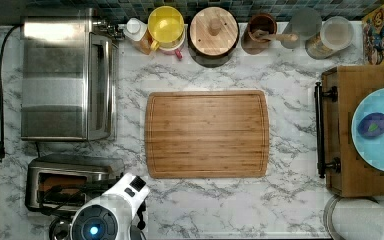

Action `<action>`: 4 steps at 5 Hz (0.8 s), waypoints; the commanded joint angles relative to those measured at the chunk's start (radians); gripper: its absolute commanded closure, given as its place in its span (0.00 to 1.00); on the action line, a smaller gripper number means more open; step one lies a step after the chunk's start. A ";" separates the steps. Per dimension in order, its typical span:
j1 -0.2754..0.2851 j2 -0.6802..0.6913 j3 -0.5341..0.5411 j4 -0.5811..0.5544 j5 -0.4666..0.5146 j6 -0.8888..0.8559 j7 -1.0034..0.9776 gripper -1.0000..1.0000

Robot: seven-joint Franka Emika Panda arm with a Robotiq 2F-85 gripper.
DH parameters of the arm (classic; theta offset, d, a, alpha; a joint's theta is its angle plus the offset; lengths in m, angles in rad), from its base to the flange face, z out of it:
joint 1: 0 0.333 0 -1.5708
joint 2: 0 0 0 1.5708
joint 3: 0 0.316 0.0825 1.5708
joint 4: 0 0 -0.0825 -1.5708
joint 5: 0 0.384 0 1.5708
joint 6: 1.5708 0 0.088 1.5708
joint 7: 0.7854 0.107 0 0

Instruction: Turn on the toaster.

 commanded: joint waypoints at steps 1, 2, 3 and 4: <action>0.055 0.024 0.043 -0.044 0.092 0.131 0.046 1.00; 0.020 0.070 0.047 -0.004 0.096 0.108 0.128 1.00; 0.005 0.092 0.063 0.017 0.096 0.117 0.176 1.00; 0.000 0.109 0.066 0.014 0.090 0.155 0.201 1.00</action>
